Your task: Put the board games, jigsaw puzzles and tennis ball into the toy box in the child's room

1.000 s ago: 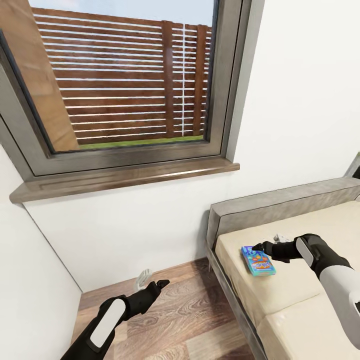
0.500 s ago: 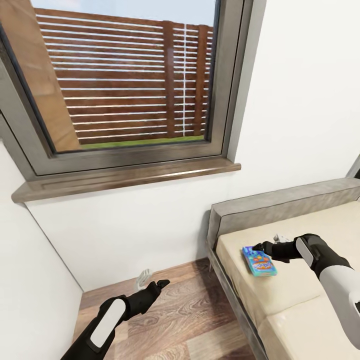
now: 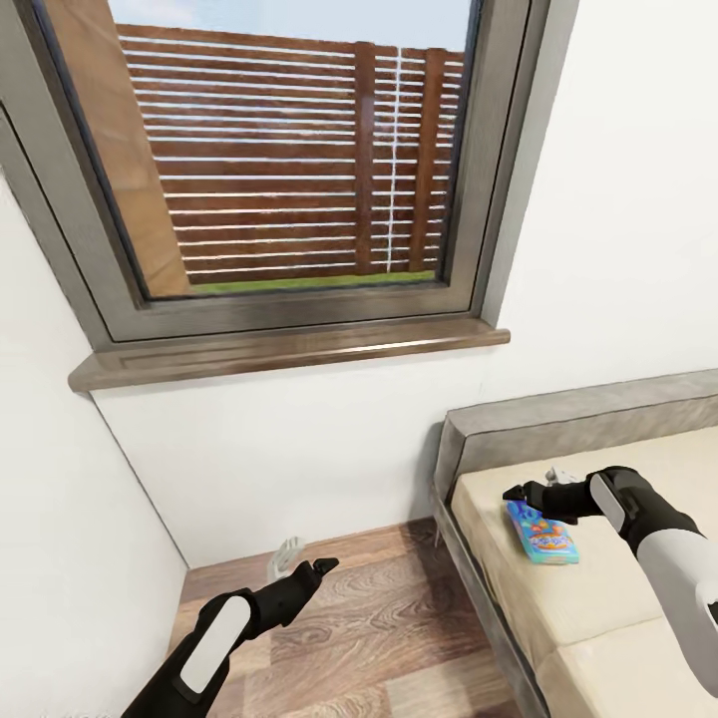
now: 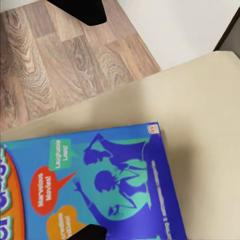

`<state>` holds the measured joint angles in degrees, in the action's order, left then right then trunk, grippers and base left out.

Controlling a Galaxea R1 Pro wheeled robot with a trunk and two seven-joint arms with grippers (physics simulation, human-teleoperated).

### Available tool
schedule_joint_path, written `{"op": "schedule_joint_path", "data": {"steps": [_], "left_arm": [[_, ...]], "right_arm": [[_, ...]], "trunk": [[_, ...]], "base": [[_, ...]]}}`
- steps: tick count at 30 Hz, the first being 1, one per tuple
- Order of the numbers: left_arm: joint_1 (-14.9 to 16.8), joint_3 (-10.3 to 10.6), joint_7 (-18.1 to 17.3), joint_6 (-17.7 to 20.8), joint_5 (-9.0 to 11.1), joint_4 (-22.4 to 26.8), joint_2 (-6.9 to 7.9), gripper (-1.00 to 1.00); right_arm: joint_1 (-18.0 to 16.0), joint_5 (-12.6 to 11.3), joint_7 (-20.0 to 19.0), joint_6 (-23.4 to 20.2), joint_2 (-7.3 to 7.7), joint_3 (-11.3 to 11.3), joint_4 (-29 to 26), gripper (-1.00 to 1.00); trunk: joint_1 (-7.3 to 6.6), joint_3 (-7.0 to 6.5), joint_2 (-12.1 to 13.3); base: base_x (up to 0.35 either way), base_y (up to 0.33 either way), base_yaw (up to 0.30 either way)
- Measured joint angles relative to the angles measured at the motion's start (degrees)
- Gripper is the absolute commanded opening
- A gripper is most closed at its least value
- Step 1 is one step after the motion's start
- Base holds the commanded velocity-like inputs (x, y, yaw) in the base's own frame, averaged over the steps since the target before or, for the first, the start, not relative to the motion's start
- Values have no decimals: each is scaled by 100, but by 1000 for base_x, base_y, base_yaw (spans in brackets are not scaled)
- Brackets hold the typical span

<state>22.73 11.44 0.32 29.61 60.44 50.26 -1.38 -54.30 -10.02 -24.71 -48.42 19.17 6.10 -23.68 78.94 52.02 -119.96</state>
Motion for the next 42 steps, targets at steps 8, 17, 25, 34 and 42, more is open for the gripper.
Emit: {"op": "schedule_joint_path", "data": {"steps": [8,17,25,34,42], "left_arm": [[0,0,0,0,-5,0,-2,100],[0,1,0,0,-7,0,-2,100],[0,2,0,0,-8,0,-2,100],[0,1,0,0,-9,0,-2,100],[0,1,0,0,-9,0,-2,100]], "right_arm": [[-2,0,-2,0,4,4,0,100],[-1,-2,-3,-4,7,5,0,100],[-2,-1,-3,-1,8,3,0,100],[-3,-7,0,-3,15,12,-5,100],[-6,-9,13,-7,80,50,-7,100]], "trunk": [[0,0,0],[0,0,0],[0,0,0],[0,0,0],[0,0,0]], "base": [[0,0,40],[0,0,10],[0,0,3],[0,0,1],[0,0,0]]}}
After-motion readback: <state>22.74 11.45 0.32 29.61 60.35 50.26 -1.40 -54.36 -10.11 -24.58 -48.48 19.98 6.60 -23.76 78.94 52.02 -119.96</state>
